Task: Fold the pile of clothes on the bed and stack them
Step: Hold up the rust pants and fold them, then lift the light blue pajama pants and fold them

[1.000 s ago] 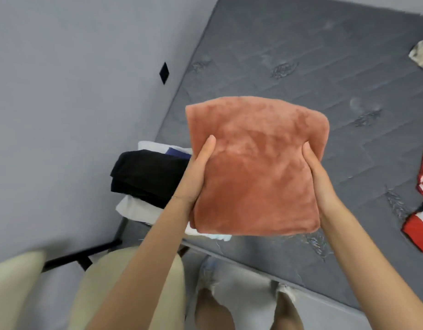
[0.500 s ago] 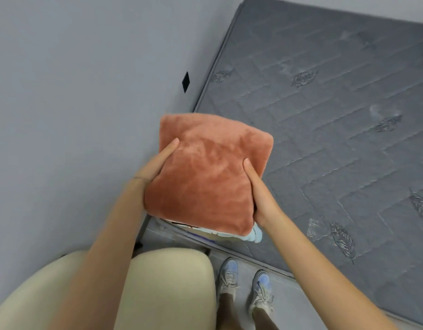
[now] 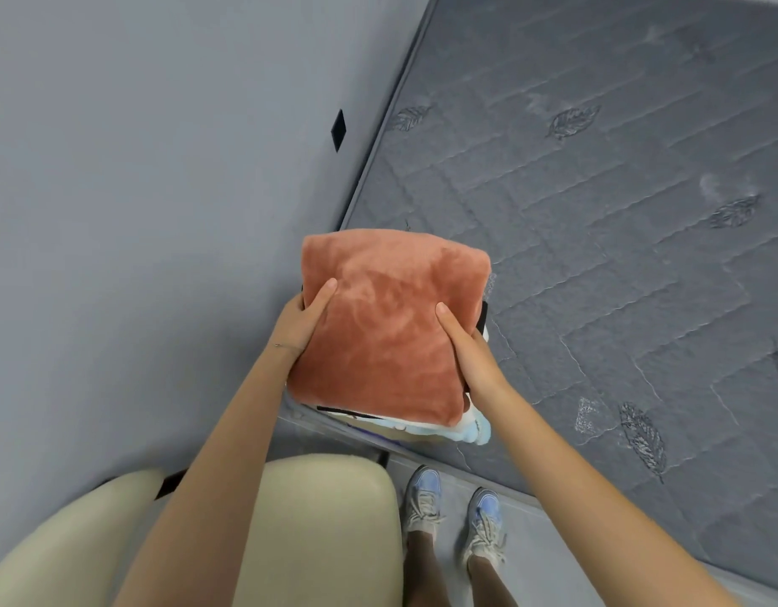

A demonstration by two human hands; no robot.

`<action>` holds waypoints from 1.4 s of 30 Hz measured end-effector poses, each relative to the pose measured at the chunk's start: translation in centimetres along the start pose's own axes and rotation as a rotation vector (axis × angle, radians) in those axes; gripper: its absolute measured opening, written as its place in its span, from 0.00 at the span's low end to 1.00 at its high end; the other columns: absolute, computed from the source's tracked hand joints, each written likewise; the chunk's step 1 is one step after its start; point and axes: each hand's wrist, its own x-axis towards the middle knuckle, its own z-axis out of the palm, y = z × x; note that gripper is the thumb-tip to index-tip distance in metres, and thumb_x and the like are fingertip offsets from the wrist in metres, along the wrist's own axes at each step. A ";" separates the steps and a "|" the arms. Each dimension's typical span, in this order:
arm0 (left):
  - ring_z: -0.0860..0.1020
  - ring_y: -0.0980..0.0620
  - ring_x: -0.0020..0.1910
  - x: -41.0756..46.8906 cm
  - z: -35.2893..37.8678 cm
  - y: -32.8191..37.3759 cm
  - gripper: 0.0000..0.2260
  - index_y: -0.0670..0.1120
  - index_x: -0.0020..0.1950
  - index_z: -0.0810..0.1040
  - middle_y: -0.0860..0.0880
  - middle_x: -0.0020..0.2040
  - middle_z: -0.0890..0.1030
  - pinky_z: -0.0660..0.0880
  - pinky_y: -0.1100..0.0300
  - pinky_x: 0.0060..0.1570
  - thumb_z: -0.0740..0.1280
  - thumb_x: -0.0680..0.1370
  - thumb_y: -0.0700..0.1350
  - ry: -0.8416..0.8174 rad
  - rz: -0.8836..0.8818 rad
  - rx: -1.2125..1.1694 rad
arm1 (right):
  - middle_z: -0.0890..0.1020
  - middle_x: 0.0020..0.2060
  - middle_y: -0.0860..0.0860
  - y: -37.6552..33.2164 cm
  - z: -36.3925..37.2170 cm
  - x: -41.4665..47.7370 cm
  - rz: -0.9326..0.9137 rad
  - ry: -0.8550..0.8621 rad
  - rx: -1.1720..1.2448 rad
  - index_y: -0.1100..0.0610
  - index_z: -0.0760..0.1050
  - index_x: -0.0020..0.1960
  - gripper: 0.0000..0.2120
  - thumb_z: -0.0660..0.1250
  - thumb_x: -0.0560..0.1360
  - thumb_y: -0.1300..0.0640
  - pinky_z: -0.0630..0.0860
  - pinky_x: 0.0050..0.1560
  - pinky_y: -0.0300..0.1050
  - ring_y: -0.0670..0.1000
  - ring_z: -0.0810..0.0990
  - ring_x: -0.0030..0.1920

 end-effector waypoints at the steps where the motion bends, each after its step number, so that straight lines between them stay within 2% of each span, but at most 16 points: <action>1: 0.74 0.64 0.41 -0.1 0.0 -0.4 0.14 0.51 0.55 0.75 0.57 0.44 0.77 0.68 0.67 0.41 0.62 0.78 0.59 0.002 -0.001 0.006 | 0.82 0.50 0.42 0.3 -0.2 -0.1 0.006 0.002 -0.020 0.43 0.75 0.55 0.13 0.67 0.74 0.40 0.74 0.47 0.36 0.41 0.81 0.49; 3: 0.74 0.64 0.40 -0.6 0.0 -1.2 0.12 0.50 0.53 0.75 0.59 0.42 0.77 0.68 0.69 0.38 0.62 0.78 0.57 0.023 0.008 0.015 | 0.82 0.52 0.43 0.9 -0.3 -0.4 0.014 0.020 -0.049 0.45 0.75 0.58 0.18 0.68 0.72 0.39 0.75 0.50 0.37 0.42 0.81 0.51; 8: 0.77 0.59 0.43 -1.5 0.1 -3.1 0.10 0.51 0.43 0.77 0.55 0.42 0.80 0.71 0.64 0.41 0.65 0.78 0.56 0.134 0.065 0.037 | 0.81 0.51 0.41 1.8 -0.2 -1.1 0.012 0.043 -0.074 0.46 0.73 0.58 0.19 0.69 0.71 0.40 0.73 0.47 0.35 0.40 0.79 0.50; 11: 0.77 0.59 0.40 -1.7 -0.2 -2.9 0.12 0.47 0.44 0.77 0.53 0.40 0.80 0.69 0.65 0.38 0.67 0.76 0.56 0.214 0.132 0.111 | 0.80 0.54 0.42 1.7 -0.7 -1.2 -0.010 0.077 -0.134 0.50 0.73 0.63 0.27 0.71 0.70 0.38 0.75 0.55 0.41 0.43 0.79 0.54; 13: 0.76 0.60 0.40 -1.7 -0.5 -2.2 0.11 0.48 0.45 0.75 0.55 0.41 0.79 0.69 0.65 0.39 0.68 0.76 0.56 0.235 0.177 0.142 | 0.80 0.55 0.43 1.2 -1.1 -1.3 -0.028 0.097 -0.168 0.51 0.72 0.64 0.29 0.71 0.69 0.38 0.75 0.59 0.47 0.44 0.79 0.55; 19: 0.76 0.54 0.48 -1.4 -0.2 -0.6 0.13 0.50 0.53 0.72 0.56 0.47 0.76 0.68 0.61 0.50 0.64 0.77 0.58 0.192 0.159 0.086 | 0.77 0.52 0.39 -0.7 -1.6 -1.7 -0.055 0.096 -0.155 0.47 0.69 0.61 0.23 0.68 0.72 0.38 0.71 0.44 0.34 0.37 0.76 0.50; 23: 0.76 0.54 0.53 -1.4 0.0 0.0 0.14 0.51 0.57 0.70 0.55 0.52 0.75 0.69 0.60 0.54 0.64 0.77 0.57 0.184 0.161 0.052 | 0.77 0.52 0.39 -0.9 -1.8 -1.6 -0.052 0.100 -0.159 0.47 0.68 0.60 0.23 0.68 0.71 0.37 0.72 0.48 0.38 0.38 0.76 0.51; 26: 0.75 0.53 0.56 -1.4 -0.2 0.3 0.18 0.48 0.61 0.70 0.52 0.59 0.75 0.71 0.59 0.55 0.65 0.77 0.57 0.191 0.169 0.036 | 0.77 0.51 0.38 -0.8 -1.8 -1.4 -0.050 0.093 -0.157 0.48 0.67 0.61 0.25 0.68 0.71 0.37 0.71 0.49 0.39 0.38 0.76 0.51; 29: 0.73 0.49 0.62 -1.2 -0.5 0.5 0.27 0.45 0.70 0.66 0.48 0.68 0.72 0.71 0.52 0.63 0.64 0.77 0.59 0.240 0.167 0.045 | 0.75 0.49 0.37 -0.9 -2.0 -1.5 -0.049 0.080 -0.145 0.48 0.66 0.62 0.25 0.68 0.72 0.38 0.71 0.45 0.35 0.36 0.75 0.48; 31: 0.70 0.47 0.67 -1.2 -0.7 0.8 0.28 0.44 0.72 0.64 0.45 0.70 0.69 0.67 0.49 0.67 0.65 0.77 0.57 0.283 0.200 0.085 | 0.73 0.47 0.35 -1.1 -2.4 -1.8 -0.061 0.075 -0.137 0.47 0.65 0.62 0.21 0.66 0.74 0.40 0.70 0.42 0.31 0.35 0.75 0.46; 33: 0.67 0.48 0.69 -1.7 -0.6 1.3 0.27 0.46 0.73 0.65 0.46 0.71 0.68 0.63 0.51 0.70 0.65 0.78 0.56 0.322 0.313 0.149 | 0.72 0.48 0.35 -1.5 -2.9 -2.4 -0.072 0.111 -0.161 0.45 0.64 0.62 0.18 0.64 0.76 0.41 0.69 0.48 0.31 0.37 0.75 0.51; 35: 0.64 0.49 0.71 -2.3 -0.5 2.1 0.27 0.47 0.72 0.66 0.46 0.72 0.67 0.59 0.55 0.71 0.65 0.77 0.56 0.348 0.487 0.271 | 0.73 0.59 0.39 -1.5 -3.6 -2.8 -0.120 0.182 -0.269 0.44 0.65 0.65 0.20 0.60 0.77 0.38 0.65 0.63 0.40 0.44 0.70 0.65; 37: 0.64 0.46 0.72 -3.1 0.6 3.4 0.28 0.48 0.72 0.68 0.44 0.72 0.66 0.59 0.50 0.72 0.62 0.75 0.60 0.336 0.664 0.488 | 0.64 0.73 0.46 -1.5 -5.3 -3.3 -0.187 0.262 -0.490 0.44 0.60 0.75 0.30 0.55 0.76 0.32 0.58 0.73 0.51 0.49 0.59 0.75; 39: 0.63 0.42 0.72 -4.2 2.7 4.9 0.29 0.50 0.72 0.68 0.43 0.73 0.65 0.58 0.42 0.70 0.59 0.75 0.62 0.292 0.778 0.669 | 0.58 0.77 0.49 -1.5 -7.3 -3.8 -0.231 0.360 -0.740 0.42 0.55 0.77 0.32 0.52 0.76 0.32 0.53 0.75 0.57 0.52 0.53 0.77; 42: 0.56 0.44 0.76 -6.2 7.1 7.2 0.30 0.55 0.74 0.64 0.47 0.76 0.61 0.52 0.42 0.73 0.55 0.75 0.65 0.194 0.854 0.797 | 0.56 0.77 0.51 -2.6 -10.7 -5.5 -0.249 0.480 -1.002 0.42 0.53 0.77 0.33 0.56 0.76 0.34 0.51 0.75 0.59 0.56 0.50 0.77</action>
